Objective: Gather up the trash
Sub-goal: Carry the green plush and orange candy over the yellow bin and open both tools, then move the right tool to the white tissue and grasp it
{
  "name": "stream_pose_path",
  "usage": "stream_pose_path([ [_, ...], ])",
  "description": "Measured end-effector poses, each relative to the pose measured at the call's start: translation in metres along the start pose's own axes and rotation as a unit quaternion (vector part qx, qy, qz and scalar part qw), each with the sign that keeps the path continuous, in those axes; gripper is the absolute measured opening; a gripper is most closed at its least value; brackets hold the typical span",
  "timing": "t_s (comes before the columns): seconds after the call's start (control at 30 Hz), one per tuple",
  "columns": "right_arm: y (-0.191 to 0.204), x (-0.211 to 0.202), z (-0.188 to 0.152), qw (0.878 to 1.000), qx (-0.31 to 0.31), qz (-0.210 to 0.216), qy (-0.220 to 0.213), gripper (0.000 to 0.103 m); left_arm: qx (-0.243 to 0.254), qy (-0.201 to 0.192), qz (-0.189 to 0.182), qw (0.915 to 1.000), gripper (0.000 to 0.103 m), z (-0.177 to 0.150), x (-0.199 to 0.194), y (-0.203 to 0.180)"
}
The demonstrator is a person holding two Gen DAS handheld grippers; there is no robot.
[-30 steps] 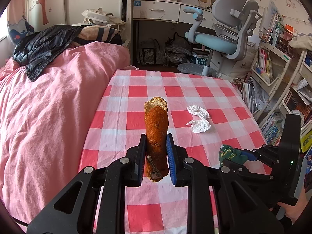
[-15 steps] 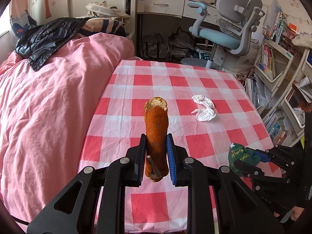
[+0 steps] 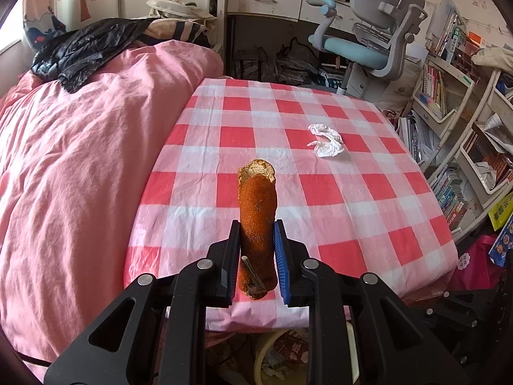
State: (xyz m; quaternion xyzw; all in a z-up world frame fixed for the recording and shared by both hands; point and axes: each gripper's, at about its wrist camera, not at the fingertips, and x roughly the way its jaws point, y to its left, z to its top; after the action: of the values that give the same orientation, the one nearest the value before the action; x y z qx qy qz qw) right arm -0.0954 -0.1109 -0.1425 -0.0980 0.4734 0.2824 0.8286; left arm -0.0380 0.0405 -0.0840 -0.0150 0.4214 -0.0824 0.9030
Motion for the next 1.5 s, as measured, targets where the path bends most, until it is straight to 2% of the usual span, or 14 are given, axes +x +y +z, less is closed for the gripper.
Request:
stream_pose_path([
  [0.07, 0.007, 0.002, -0.008, 1.0, -0.009, 0.001, 0.009, 0.038, -0.007, 0.0, 0.001, 1.0, 0.019, -0.01, -0.008, 0.003],
  [0.13, 0.008, -0.002, -0.014, 1.0, -0.003, 0.002, 0.006, 0.047, -0.015, 0.0, 0.002, 0.9999, 0.019, -0.019, -0.014, 0.007],
  [0.3, -0.007, -0.013, -0.019, 0.999, 0.045, -0.006, -0.021, 0.053, -0.016, 0.014, 0.003, 0.9998, 0.019, -0.046, -0.022, 0.008],
  [0.53, -0.037, -0.03, -0.02, 0.99, 0.121, -0.028, -0.071, 0.062, 0.048, 0.049, -0.012, 0.9976, 0.019, -0.083, -0.021, -0.029],
  [0.7, -0.056, -0.039, -0.022, 0.98, 0.167, -0.036, -0.098, 0.064, 0.11, 0.072, -0.017, 0.9912, 0.02, -0.106, -0.018, -0.058],
  [0.77, -0.062, -0.042, -0.022, 0.978, 0.177, -0.038, -0.104, 0.064, 0.137, 0.079, -0.017, 0.9873, 0.023, -0.112, -0.017, -0.068],
  [0.83, -0.065, -0.043, -0.023, 0.976, 0.186, -0.038, -0.108, 0.065, 0.155, 0.076, -0.01, 0.985, 0.039, -0.114, -0.018, -0.074],
  [0.93, -0.067, -0.044, -0.024, 0.975, 0.187, -0.041, -0.111, 0.066, 0.166, 0.067, -0.001, 0.9839, 0.049, -0.115, -0.021, -0.079],
  [1.23, -0.067, -0.039, -0.013, 0.978, 0.172, -0.047, -0.113, 0.066, 0.162, 0.027, 0.009, 0.9864, 0.056, -0.096, -0.024, -0.079],
  [1.37, -0.077, -0.039, 0.019, 0.978, 0.155, -0.06, -0.127, 0.066, 0.11, -0.007, 0.01, 0.9938, 0.061, -0.053, -0.026, -0.063],
  [1.5, -0.102, -0.026, 0.057, 0.977, 0.145, -0.082, -0.13, 0.066, 0.044, -0.049, 0.037, 0.9971, 0.068, 0.003, -0.021, -0.035],
])
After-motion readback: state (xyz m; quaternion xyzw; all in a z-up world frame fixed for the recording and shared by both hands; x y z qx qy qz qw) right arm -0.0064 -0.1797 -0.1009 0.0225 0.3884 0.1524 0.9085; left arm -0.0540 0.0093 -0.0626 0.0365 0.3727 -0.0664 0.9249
